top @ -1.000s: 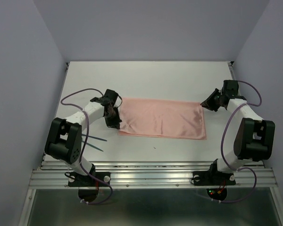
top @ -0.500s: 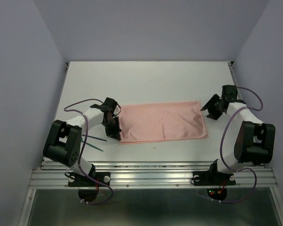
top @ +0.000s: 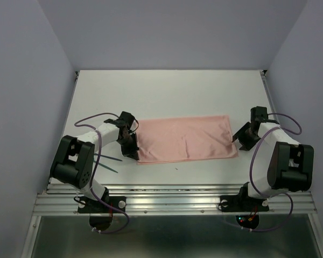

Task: Fold the napkin into a case and place the utensils inside
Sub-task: Smooth out the rectangle-folded napkin at the center of the board.

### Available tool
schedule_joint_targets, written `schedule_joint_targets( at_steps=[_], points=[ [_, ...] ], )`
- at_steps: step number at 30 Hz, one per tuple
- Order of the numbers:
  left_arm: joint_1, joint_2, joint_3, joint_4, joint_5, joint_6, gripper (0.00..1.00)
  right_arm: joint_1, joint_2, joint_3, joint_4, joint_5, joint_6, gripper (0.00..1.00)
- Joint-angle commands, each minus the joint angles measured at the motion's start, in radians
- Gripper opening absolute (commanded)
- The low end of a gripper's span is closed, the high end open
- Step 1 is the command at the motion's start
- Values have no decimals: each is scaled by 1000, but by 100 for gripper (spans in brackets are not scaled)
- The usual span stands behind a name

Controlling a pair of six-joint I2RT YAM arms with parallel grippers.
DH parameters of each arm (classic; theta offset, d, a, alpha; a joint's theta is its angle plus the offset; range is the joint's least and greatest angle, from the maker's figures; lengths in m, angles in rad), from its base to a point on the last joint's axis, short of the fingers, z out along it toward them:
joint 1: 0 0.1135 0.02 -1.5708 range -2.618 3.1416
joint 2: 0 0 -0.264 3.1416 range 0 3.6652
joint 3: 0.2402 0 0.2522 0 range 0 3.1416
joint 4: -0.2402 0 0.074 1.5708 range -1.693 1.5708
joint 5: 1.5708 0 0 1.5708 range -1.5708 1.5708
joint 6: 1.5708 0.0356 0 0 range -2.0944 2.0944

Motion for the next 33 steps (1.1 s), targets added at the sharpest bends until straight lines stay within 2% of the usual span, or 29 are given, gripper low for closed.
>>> schedule_joint_targets(
  at_steps=[1,2,3,5,9,10,13,18,20,23,26,28,31,33],
  points=[
    [-14,-11,-1,-3,27,29,0,4,-42,-9,-22,56,11,54],
    [-19,-17,0,-9,39,35,2,4,-43,-6,-18,60,10,54],
    [-22,-18,5,-20,40,46,11,4,-42,-2,-19,73,8,54],
    [-28,-28,17,-63,34,81,20,4,-40,14,-18,76,4,54],
    [-29,-51,94,-152,-33,145,61,4,-45,54,-5,62,-28,55],
    [-28,-51,115,-164,-56,155,64,4,-46,64,-2,57,-35,55],
    [-25,-41,197,-180,-52,170,64,4,-45,78,5,36,-51,55],
    [-22,24,331,-71,-21,121,61,13,-75,80,31,14,-58,55],
    [-22,57,364,-22,-3,77,59,38,-88,77,56,-44,-62,52],
    [-22,115,402,66,25,32,56,85,-88,83,126,-136,-61,45],
    [-23,185,444,121,25,3,54,199,-47,126,165,-134,-56,38],
    [-25,204,442,133,13,-8,54,211,-17,153,171,-133,-53,34],
    [-25,227,432,136,-16,-11,52,211,21,163,186,-96,-70,18],
    [-25,236,421,135,-36,-11,52,211,44,175,183,-66,-84,13]
  ],
)
